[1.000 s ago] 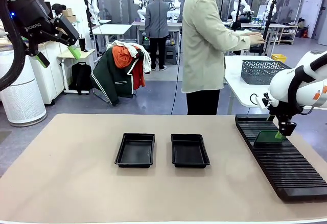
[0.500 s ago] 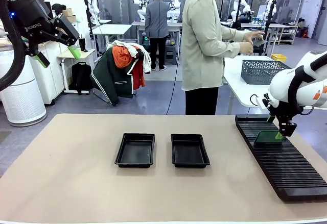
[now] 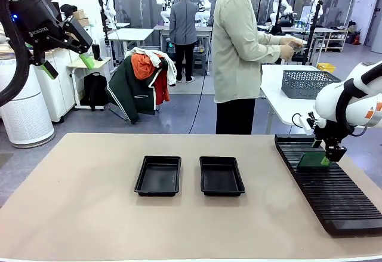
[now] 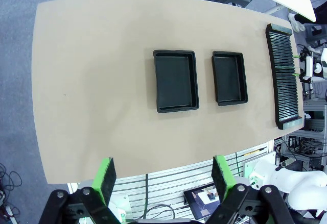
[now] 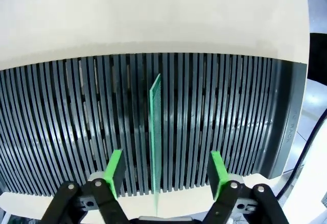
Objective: Inspect and transfer BCBs to ESD trays.
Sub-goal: Pick up the Blank PCB from the PCB Rack and place it in the left ESD tray.
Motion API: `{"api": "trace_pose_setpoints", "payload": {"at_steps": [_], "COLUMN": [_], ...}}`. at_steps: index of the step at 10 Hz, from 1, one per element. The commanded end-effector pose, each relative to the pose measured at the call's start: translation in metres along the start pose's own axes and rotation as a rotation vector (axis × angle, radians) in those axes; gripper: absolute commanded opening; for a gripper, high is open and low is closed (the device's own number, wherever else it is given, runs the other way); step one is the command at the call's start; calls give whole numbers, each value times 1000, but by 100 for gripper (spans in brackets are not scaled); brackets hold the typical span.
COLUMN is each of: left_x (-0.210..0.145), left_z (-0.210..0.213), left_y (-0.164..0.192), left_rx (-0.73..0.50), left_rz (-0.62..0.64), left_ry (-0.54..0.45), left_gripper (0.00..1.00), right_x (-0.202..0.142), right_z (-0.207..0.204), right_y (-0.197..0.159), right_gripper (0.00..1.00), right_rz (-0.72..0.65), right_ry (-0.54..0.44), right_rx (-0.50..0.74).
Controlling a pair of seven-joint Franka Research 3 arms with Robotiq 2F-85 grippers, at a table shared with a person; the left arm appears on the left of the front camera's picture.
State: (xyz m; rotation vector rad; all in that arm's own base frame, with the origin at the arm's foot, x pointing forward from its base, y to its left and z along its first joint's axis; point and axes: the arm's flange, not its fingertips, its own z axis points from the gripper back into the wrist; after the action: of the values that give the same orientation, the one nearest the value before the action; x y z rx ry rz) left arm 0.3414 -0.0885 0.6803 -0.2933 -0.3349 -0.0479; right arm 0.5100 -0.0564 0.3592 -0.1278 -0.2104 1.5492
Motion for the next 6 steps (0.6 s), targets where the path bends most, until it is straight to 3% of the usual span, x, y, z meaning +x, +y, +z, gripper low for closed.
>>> {"api": "trace_pose_setpoints", "payload": {"at_steps": [1,6], "left_x": [-1,-1], "left_z": [-1,-1], "left_y": [0,0], "left_rx": [-7,-7], "left_rz": [1,1], "left_ry": [-1,-1], "left_gripper": [100,100], "right_x": [-8,-7], "right_z": [-1,-1], "right_y": [-4,-8], "right_gripper": [75,48], "right_rz": [22,31], "right_ry": [-34,-53], "right_rx": [19,25]}}
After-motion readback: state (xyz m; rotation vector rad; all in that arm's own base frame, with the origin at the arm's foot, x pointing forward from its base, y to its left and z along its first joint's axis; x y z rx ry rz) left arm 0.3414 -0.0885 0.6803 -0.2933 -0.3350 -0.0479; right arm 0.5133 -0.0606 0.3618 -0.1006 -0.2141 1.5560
